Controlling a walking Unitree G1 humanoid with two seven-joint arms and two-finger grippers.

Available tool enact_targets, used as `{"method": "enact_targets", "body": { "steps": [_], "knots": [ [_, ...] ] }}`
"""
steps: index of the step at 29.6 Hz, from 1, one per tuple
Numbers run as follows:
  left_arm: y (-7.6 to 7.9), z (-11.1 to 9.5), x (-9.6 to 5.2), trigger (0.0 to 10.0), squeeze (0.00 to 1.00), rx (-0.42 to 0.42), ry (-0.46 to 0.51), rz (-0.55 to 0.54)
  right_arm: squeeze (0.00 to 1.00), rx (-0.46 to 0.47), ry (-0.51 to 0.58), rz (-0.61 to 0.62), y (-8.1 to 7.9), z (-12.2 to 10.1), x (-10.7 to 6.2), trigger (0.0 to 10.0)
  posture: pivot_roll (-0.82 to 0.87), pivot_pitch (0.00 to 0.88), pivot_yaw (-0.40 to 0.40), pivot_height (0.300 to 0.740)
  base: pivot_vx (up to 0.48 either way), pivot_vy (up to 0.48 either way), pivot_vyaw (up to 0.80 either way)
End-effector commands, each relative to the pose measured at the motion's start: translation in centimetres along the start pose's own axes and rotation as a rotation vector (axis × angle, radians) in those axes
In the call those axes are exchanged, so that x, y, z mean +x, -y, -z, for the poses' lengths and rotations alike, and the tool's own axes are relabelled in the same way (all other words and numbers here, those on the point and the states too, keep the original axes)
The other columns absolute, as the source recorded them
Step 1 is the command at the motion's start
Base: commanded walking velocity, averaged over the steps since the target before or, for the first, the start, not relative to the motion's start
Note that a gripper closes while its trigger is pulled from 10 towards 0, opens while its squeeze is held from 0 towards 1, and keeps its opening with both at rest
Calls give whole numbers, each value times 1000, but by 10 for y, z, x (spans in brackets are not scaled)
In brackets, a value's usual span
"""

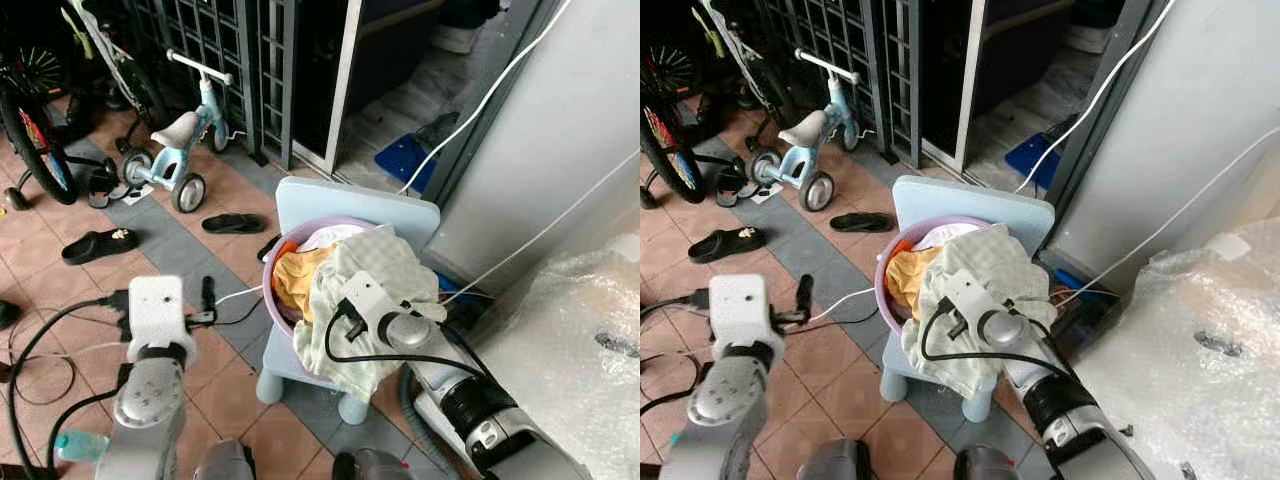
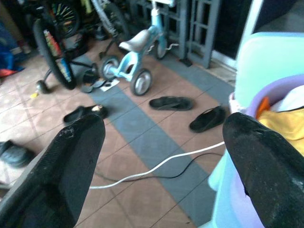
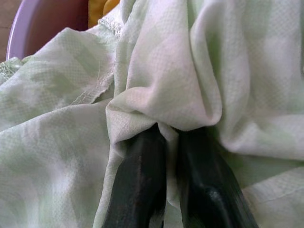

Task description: Clothes washing

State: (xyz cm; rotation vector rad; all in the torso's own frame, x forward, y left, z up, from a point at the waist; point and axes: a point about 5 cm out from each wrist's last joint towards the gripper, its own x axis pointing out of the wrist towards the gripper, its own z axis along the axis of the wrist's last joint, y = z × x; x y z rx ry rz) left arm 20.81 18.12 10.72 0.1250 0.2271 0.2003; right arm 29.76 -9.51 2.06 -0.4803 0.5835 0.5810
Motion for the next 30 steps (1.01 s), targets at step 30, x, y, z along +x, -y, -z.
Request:
{"method": "enact_targets", "body": {
  "steps": [30],
  "knots": [
    [1,16,43,10000,0,106,108,161,0,433,739,228,68,-81,-66,0,-42,0,-21,740,0,0,0]
  ]
}}
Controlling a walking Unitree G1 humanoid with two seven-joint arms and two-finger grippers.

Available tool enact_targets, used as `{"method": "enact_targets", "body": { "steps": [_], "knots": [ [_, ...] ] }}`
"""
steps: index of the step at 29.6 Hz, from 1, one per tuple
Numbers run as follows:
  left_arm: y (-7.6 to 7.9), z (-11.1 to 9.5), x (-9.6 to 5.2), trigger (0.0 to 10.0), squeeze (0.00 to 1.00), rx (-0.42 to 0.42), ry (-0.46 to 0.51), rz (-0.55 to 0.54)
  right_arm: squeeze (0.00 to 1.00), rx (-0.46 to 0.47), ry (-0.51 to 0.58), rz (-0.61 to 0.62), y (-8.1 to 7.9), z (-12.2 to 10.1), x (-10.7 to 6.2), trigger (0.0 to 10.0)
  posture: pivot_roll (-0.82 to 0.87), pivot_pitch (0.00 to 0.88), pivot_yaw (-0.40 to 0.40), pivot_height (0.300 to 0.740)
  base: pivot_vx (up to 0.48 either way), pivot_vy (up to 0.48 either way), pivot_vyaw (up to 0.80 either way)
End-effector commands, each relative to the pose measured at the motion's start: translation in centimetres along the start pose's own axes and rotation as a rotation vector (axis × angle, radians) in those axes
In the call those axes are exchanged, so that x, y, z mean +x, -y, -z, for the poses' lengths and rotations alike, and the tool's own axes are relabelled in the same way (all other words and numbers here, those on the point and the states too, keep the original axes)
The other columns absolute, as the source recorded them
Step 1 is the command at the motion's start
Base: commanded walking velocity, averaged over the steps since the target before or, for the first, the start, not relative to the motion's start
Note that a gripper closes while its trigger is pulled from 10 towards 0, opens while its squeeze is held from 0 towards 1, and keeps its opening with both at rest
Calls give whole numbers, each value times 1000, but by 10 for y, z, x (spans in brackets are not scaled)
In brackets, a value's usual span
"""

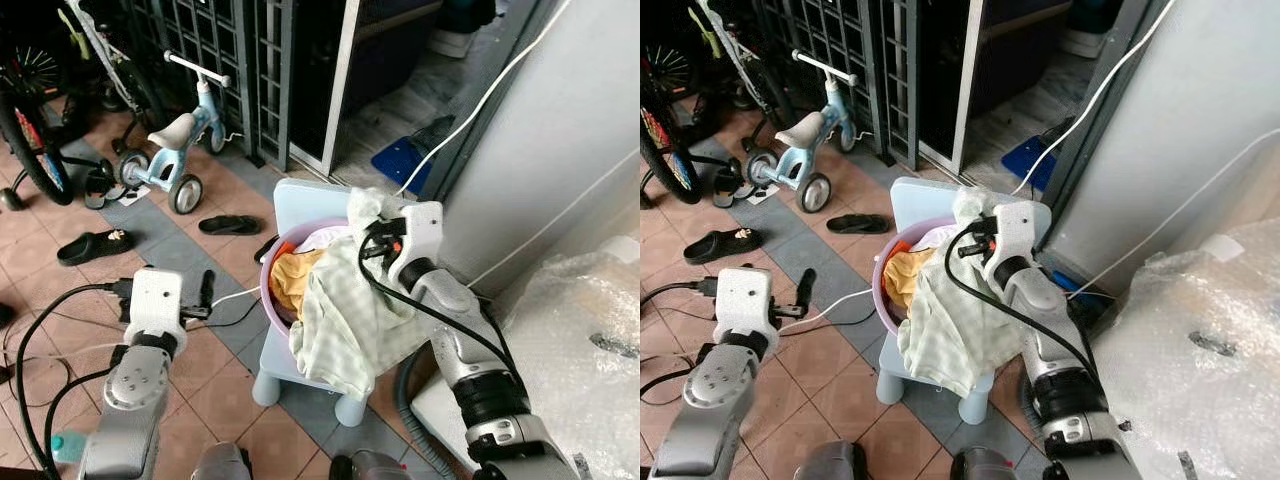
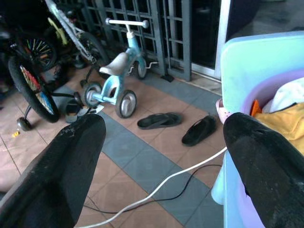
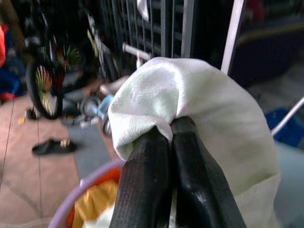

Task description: Clothes washing

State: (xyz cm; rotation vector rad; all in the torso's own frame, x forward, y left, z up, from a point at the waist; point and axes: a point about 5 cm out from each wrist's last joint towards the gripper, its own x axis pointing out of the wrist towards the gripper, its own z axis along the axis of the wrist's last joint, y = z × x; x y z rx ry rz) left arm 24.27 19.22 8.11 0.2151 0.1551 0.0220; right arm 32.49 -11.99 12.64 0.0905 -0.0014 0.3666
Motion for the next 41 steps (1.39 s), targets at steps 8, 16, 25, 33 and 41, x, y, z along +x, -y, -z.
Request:
{"method": "enact_targets", "body": {
  "steps": [8,16,25,33,41],
  "knots": [
    [21,-24,22,10000,0,16,103,13,0,-81,299,93,15,-76,-21,0,-77,0,2,740,0,0,0],
    [31,-36,38,10000,0,-43,143,9,0,-94,194,183,19,-54,-33,10000,-80,0,28,740,0,-183,-378],
    [33,-36,35,10000,0,-45,144,17,0,-130,190,242,26,-58,-35,10000,-79,0,28,740,0,-369,-750],
    [37,-29,32,10000,0,-42,128,34,0,-210,263,285,31,-73,-35,10000,-83,0,31,740,0,-362,-758],
    [40,-37,43,10000,0,-71,154,16,0,-283,341,386,50,-98,-24,10000,-110,0,44,740,0,-152,-781]
  ]
}}
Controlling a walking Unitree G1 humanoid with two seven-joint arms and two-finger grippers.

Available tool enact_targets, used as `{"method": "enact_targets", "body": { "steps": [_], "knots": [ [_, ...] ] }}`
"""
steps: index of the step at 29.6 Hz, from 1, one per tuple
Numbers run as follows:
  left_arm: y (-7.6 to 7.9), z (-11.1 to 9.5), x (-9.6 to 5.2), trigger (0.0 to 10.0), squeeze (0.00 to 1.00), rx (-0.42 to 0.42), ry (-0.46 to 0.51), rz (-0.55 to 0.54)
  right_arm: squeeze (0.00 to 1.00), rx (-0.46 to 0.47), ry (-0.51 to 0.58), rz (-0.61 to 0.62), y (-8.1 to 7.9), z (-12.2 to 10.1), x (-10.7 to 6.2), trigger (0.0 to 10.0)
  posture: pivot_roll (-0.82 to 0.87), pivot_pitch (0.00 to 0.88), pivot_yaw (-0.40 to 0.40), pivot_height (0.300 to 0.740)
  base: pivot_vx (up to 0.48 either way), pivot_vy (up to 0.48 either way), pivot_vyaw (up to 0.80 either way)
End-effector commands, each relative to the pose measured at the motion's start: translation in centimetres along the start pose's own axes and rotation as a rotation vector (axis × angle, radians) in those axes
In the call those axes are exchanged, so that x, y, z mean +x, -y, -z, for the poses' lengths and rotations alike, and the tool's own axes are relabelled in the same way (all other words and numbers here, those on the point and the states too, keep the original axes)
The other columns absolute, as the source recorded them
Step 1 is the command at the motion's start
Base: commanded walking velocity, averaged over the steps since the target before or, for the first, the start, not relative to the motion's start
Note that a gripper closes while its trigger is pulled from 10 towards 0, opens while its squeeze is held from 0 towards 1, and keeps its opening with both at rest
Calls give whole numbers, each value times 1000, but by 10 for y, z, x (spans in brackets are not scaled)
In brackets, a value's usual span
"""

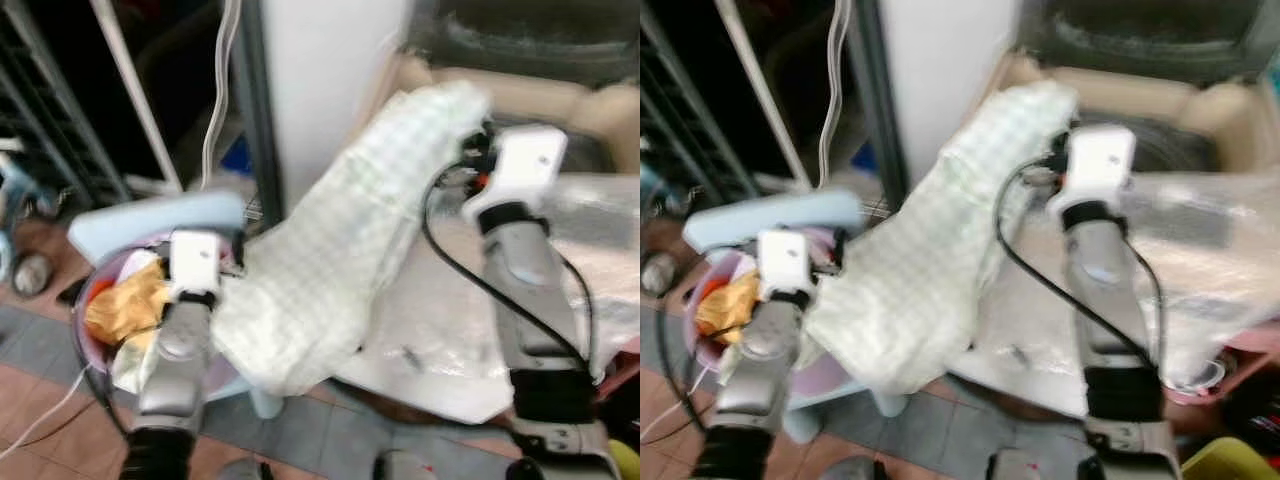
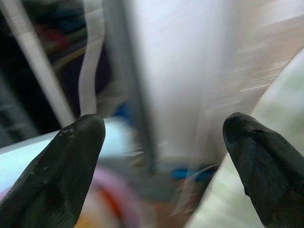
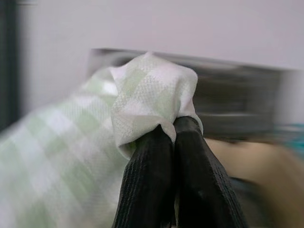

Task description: Clothes washing

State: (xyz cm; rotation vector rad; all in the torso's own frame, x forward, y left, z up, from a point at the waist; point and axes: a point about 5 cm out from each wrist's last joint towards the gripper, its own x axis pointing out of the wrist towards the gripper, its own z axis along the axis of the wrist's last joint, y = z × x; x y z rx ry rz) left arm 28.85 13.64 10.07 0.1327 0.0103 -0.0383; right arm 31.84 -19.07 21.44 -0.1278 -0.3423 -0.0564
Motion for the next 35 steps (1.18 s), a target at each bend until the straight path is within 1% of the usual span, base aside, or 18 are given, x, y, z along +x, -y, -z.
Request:
{"method": "enact_targets", "body": {
  "steps": [1,5,6,7,8,9,11,13,15,19,20,22,24,27,30,31,33,35],
  "knots": [
    [-11,0,3,10000,0,11,5,-34,0,3,26,-14,-7,-4,5,10000,-110,0,44,740,0,0,-781],
    [-8,-4,5,10000,0,-5,29,-9,0,-5,38,-55,-13,-5,9,10000,-113,0,44,740,0,0,-725],
    [-8,-6,6,10000,0,-12,35,-4,0,-1,40,-75,-16,-6,9,10000,-113,0,44,740,0,0,0],
    [-8,-6,6,10000,0,-12,35,-4,0,-1,40,-75,-16,-6,9,10000,-113,0,44,740,0,0,0],
    [-8,-7,7,10000,0,-14,39,-5,0,-8,46,-116,-22,-6,10,10000,-110,0,38,740,0,0,0],
    [-11,-11,8,10000,0,-24,49,-27,0,-3,54,-184,-35,-7,10,10000,-108,0,29,740,0,0,0],
    [-13,-11,8,10000,0,-30,52,-40,0,3,56,-199,-38,-7,10,10000,-108,0,28,740,0,0,0],
    [-14,-7,6,10000,0,-44,33,-57,0,8,51,-216,-41,-5,9,10000,-108,0,25,740,0,0,0],
    [-17,0,2,10000,0,-72,1,-97,0,4,58,-253,-47,-6,8,10000,-112,0,26,740,279,0,0],
    [-18,3,0,10000,0,-84,-11,-113,0,-5,64,-276,-49,-7,7,10000,-110,0,24,740,325,0,0],
    [-19,3,0,10000,0,-85,-13,-122,0,-9,72,-312,-52,-6,5,10000,-109,0,24,740,409,0,0],
    [-19,4,0,10000,0,-87,-14,-126,0,-12,77,-331,-54,-7,4,10000,-109,0,24,740,409,0,0],
    [-19,4,0,10000,0,-88,-18,-132,0,-43,97,-377,-57,-8,3,10000,-108,0,24,740,405,0,0],
    [-20,4,0,10000,0,-91,-18,-137,0,-52,103,-403,-57,-10,2,10000,-110,0,25,740,396,0,0],
    [-20,4,-1,10000,0,-100,-21,-143,0,-59,103,-413,-55,-11,2,10000,-111,0,23,740,375,300,0],
    [-21,7,-1,10000,0,-114,-41,-160,0,-63,106,-419,-54,-11,3,10000,-112,0,24,740,285,386,0],
    [-21,7,-2,10000,0,-115,-44,-162,0,-66,109,-422,-53,-12,4,10000,-111,0,24,740,266,401,0],
    [-20,7,-2,10000,0,-117,-41,-169,0,-83,130,-453,-54,-14,6,10000,-110,0,23,740,126,418,247]
  ]
}}
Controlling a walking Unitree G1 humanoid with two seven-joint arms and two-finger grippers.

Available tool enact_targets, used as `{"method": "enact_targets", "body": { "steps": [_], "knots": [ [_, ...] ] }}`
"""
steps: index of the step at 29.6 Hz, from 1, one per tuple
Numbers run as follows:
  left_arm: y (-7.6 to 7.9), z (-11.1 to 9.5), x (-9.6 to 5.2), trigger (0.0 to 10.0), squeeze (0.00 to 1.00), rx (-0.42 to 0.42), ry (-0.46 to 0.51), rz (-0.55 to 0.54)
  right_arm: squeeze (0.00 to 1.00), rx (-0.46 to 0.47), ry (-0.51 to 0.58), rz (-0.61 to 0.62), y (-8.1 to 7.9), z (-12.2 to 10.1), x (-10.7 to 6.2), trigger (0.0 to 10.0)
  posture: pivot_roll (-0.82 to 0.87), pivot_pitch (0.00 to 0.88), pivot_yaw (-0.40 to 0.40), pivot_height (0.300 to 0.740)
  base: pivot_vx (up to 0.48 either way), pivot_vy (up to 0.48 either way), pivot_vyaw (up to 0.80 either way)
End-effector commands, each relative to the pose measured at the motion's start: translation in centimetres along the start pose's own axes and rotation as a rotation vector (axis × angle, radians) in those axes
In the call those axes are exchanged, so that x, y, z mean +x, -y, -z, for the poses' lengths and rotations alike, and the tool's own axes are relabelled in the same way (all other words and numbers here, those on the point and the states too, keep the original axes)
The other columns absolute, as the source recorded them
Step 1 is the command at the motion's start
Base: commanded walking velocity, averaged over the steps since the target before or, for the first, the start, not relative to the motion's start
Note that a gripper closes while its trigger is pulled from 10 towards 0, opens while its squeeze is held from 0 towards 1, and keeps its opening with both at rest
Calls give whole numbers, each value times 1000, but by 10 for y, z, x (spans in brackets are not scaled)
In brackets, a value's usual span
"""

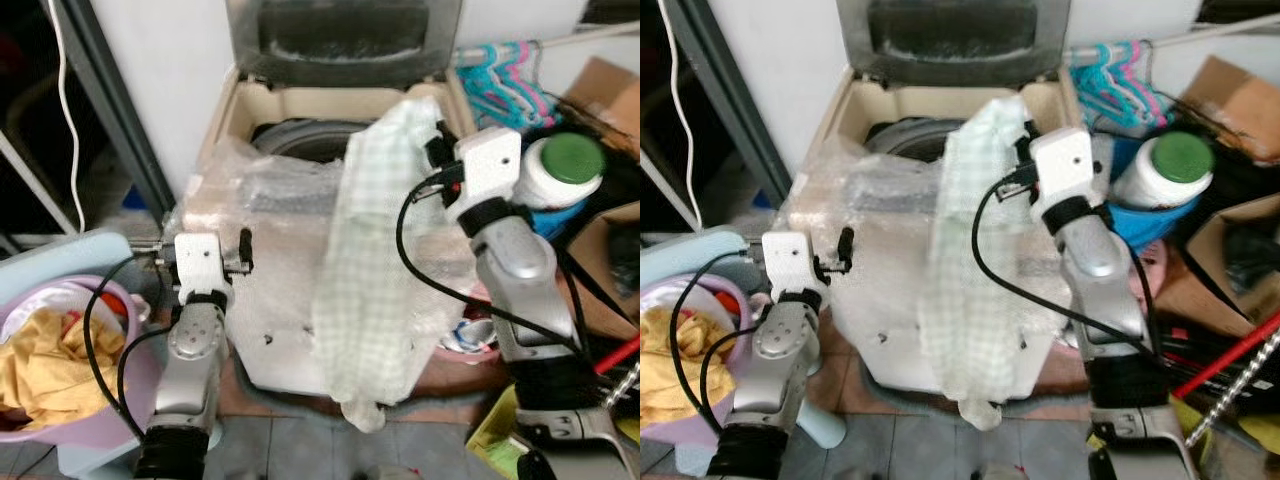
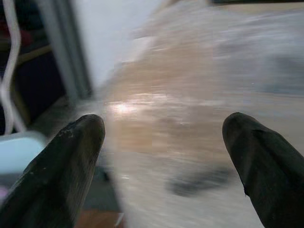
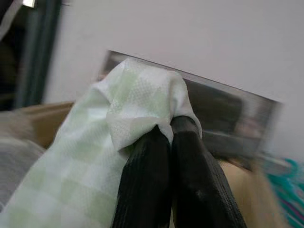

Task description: Clothes washing

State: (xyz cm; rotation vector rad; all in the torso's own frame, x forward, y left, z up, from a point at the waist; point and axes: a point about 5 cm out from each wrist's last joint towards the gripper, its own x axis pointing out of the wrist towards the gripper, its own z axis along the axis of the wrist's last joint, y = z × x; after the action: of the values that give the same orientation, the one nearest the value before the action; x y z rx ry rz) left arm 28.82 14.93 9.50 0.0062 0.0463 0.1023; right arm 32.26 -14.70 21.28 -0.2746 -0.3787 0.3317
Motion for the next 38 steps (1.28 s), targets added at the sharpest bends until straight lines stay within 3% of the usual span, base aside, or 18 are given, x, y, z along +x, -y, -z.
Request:
{"method": "enact_targets", "body": {
  "steps": [1,13,17,18,20,21,23,24,27,29,38],
  "knots": [
    [-8,-1,0,10000,0,10,5,-31,0,-14,60,-51,-7,-12,8,10000,-110,0,23,740,0,428,494],
    [-4,-5,-3,10000,0,35,41,10,0,-24,52,-71,-8,-8,8,10000,-105,0,22,740,0,36,412],
    [-3,-5,-3,10000,0,23,38,21,0,51,-58,6,8,3,21,10000,-108,0,26,740,0,0,0],
    [-2,-5,-3,10000,0,23,39,32,0,86,-85,34,19,5,30,10000,-111,0,29,740,0,0,0],
    [0,-6,-3,10000,0,26,43,46,0,67,-109,64,36,1,44,10000,-112,0,29,740,0,0,0],
    [0,-6,-3,10000,0,26,43,46,0,67,-109,64,36,1,44,10000,-112,0,29,740,0,0,0],
    [2,-6,-2,10000,0,27,48,57,0,28,-120,120,59,-13,64,10000,-105,0,22,740,328,0,0],
    [2,-6,-2,10000,0,27,48,57,0,28,-120,120,59,-13,64,10000,-105,0,22,740,356,0,0],
    [1,-7,-3,10000,0,17,48,44,0,45,-93,238,90,-37,80,10000,-94,0,10,740,363,0,0],
    [-2,-6,-4,10000,0,15,47,30,0,22,-53,256,102,-51,86,10000,-84,0,3,740,377,0,0],
    [-2,-3,-8,10000,0,15,37,31,0,-28,-11,228,110,-61,92,10000,-85,0,3,740,408,0,0]
  ]
}}
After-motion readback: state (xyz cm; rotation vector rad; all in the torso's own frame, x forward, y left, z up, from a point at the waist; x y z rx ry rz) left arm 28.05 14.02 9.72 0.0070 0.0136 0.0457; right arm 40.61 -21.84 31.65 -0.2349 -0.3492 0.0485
